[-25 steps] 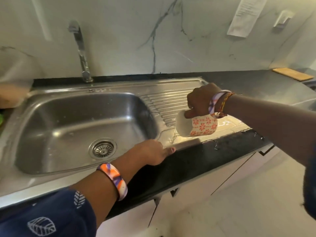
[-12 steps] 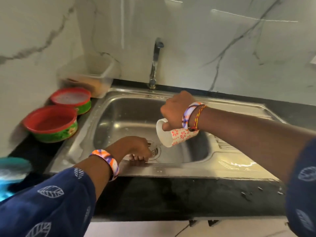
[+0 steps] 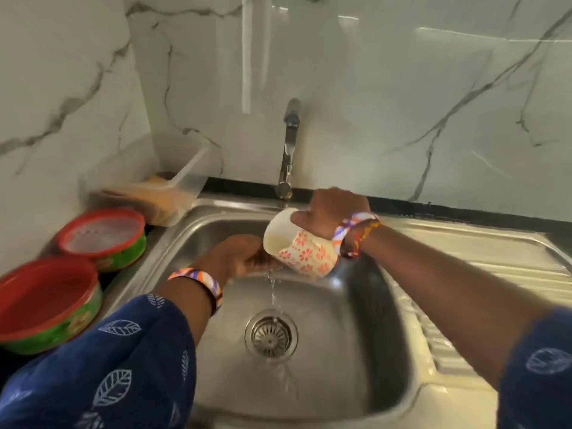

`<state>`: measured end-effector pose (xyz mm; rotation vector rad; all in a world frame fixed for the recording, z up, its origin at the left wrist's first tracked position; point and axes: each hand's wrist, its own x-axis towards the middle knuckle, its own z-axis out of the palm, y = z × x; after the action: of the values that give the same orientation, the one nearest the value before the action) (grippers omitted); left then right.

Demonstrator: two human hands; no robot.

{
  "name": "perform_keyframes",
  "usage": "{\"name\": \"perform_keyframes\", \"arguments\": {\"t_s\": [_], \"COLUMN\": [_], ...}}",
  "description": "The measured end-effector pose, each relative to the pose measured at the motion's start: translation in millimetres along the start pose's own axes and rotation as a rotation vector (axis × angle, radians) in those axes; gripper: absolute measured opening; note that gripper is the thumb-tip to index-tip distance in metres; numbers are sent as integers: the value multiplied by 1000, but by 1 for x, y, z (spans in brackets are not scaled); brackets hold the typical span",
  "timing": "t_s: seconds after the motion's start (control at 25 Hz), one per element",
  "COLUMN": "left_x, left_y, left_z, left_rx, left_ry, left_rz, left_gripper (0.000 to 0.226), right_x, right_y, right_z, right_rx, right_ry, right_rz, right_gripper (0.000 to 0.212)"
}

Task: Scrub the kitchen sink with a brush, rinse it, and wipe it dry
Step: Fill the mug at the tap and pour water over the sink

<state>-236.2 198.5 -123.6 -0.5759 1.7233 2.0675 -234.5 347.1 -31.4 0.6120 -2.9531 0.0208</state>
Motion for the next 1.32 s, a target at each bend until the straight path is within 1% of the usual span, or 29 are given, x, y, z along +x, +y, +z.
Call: {"name": "perform_keyframes", "arguments": {"t_s": [0.04, 0.08, 0.16, 0.2, 0.24, 0.28, 0.32, 0.36, 0.4, 0.44, 0.52, 0.56, 0.6, 0.68, 0.72, 0.84, 1.04, 1.16, 1.32], "left_x": [9, 24, 52, 66, 80, 92, 104, 114, 125, 132, 142, 145, 147, 150, 151, 153, 152, 151, 151], "left_y": [17, 34, 67, 82, 93, 101, 106, 109, 110, 109, 101, 96, 91, 84, 83, 84, 82, 84, 86], "left_z": [6, 12, 24, 32, 38, 44, 46, 45, 40, 33, 17, 10, 5, -1, -3, -5, -1, -1, -3], "left_rx": [66, 172, 358, 439, 508, 536, 508, 416, 275, 101, -235, -347, -402, -433, -454, -496, -465, -465, -466], "left_ry": [35, 81, 135, 141, 142, 147, 163, 195, 205, 171, 11, -57, -101, -163, -169, -153, -131, -136, -152], "left_rz": [46, 95, 183, 214, 244, 270, 291, 298, 267, 205, 76, 36, 19, 20, 23, 28, 57, 43, 16], "left_gripper": [17, 21, 58, 70, 75, 71, 62, 47, 39, 29, 19, 17, 19, 24, 24, 27, 27, 27, 28], "right_x": [7, 12, 18, 22, 25, 29, 34, 40, 46, 52, 62, 65, 67, 68, 67, 62, 64, 66, 64], "right_y": [16, 28, 42, 44, 44, 42, 40, 37, 35, 33, 31, 30, 29, 26, 24, 17, 8, 3, 3], "right_z": [12, 26, 55, 67, 78, 87, 96, 102, 107, 111, 119, 122, 126, 134, 137, 141, 144, 141, 140], "right_rx": [162, 304, 471, 536, 607, 683, 754, 799, 814, 813, 822, 847, 882, 941, 963, 1006, 1071, 1119, 1115], "right_ry": [-53, -87, -105, -102, -100, -107, -115, -125, -128, -131, -120, -113, -102, -78, -69, -69, -84, -78, -74], "right_rz": [96, 161, 227, 252, 275, 302, 329, 352, 367, 381, 414, 442, 478, 540, 561, 581, 619, 620, 616], "right_gripper": [44, 45, 44, 42, 39, 38, 38, 39, 41, 42, 43, 44, 45, 47, 47, 46, 44, 44, 43]}}
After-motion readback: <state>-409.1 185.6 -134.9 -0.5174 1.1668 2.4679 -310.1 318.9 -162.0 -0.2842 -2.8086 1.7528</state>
